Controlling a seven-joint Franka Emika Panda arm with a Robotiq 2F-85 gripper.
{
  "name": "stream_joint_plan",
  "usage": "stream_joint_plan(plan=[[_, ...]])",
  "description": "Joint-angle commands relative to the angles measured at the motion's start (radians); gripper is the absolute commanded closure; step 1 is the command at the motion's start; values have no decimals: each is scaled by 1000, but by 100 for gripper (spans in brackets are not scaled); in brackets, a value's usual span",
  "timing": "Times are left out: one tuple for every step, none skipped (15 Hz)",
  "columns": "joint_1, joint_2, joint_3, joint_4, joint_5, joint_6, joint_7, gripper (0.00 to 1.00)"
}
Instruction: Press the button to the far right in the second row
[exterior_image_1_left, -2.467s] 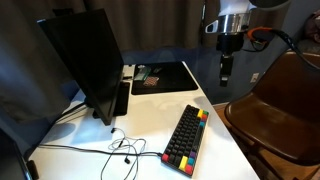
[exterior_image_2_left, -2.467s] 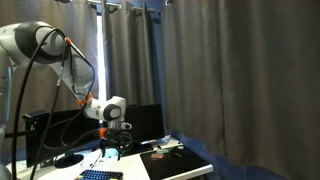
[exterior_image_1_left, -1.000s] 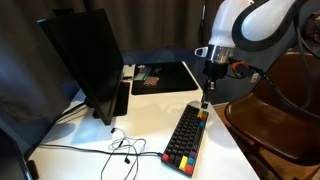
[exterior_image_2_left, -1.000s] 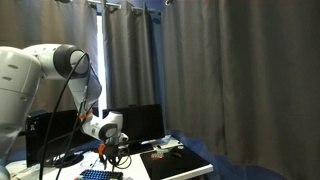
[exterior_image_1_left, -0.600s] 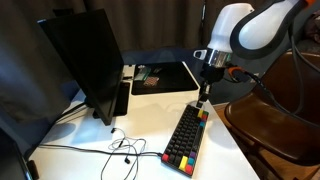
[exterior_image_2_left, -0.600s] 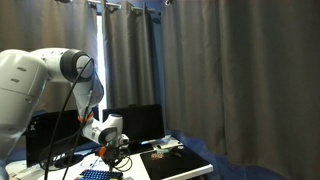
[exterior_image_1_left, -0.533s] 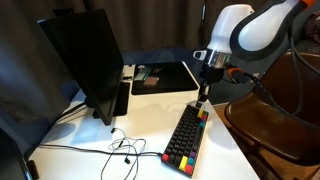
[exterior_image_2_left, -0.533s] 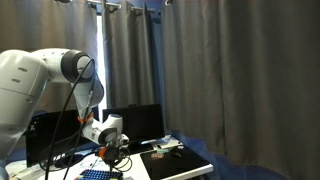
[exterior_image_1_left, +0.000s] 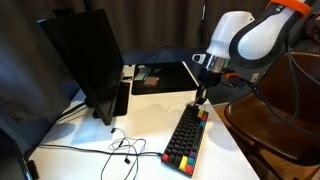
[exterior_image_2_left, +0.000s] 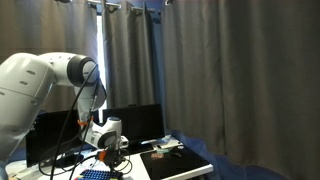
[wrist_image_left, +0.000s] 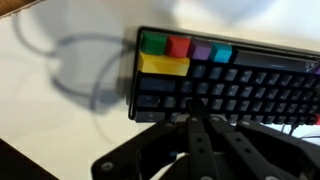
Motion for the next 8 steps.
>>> stream_joint_plan(plan=[[-21,35,13,13,-63,42,27,100],[-21,39,10,13,-75,49,30,100],[-19,43,6,14,-87,58,37,100],[-21,47,6,14,-99,66,40,100],[-23,51,7,15,-108,72,44,100],[-24,55,8,15,-117,76,48,100],[-26,59,9,16,-125,81,51,100],[-27,62,9,16,-132,86,54,100]])
